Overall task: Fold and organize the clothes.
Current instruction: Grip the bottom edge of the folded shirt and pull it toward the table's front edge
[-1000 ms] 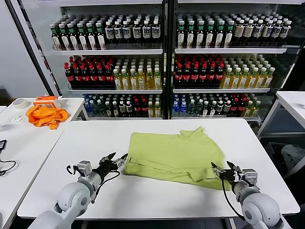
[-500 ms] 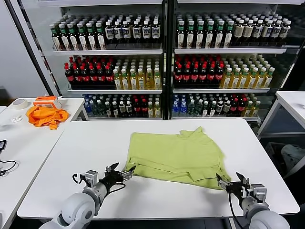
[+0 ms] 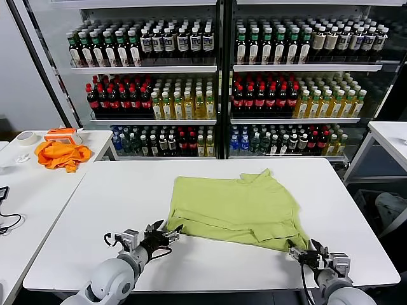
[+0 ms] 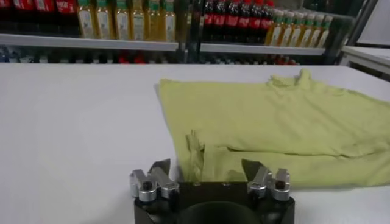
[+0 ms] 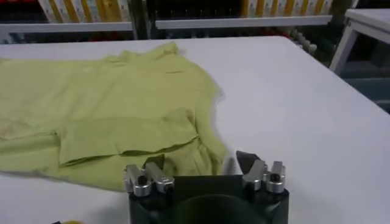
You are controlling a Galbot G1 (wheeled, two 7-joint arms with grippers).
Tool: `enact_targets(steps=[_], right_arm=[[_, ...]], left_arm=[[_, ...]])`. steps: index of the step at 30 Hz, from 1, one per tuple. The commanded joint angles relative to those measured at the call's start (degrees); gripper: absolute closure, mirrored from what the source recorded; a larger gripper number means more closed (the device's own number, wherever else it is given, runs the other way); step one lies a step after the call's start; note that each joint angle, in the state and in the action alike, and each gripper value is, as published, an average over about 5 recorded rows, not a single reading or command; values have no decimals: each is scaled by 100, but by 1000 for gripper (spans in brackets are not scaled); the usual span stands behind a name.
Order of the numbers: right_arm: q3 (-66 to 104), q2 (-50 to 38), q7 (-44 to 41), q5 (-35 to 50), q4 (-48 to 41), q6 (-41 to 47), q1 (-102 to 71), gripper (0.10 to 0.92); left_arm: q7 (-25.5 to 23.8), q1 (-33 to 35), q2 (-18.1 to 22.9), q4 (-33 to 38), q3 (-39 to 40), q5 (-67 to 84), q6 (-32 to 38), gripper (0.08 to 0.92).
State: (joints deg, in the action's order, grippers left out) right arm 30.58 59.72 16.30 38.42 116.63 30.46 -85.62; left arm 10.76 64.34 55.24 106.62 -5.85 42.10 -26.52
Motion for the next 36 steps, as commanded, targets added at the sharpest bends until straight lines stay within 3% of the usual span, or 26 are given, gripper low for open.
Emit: enact_targets(steps=[1,14,17,21,26,36], right_arm=[[-121,93,69,190,-111,31,65,467],[-92,66,44,201,-21,-28,33,852],[-95,61,37,185,20,-29,20,898],[-94,19,45,183,160,-8,-78,902],[12,-215,74,218,649,71,-545,902],[402,-279,0,110,1305,49,-1670,902]], left_arm=[[63,20,48,-88,80,-113,-103,371],[47,-5,92,-169,52,-87,-7,744],[48,50,62,-112,9,-42,15,837],[34,168,-41,43,-74,74,87,913],[58,596,-331,516,-284,210,92,917],[-35,2098,-763,1396,-1295,336,138,917]])
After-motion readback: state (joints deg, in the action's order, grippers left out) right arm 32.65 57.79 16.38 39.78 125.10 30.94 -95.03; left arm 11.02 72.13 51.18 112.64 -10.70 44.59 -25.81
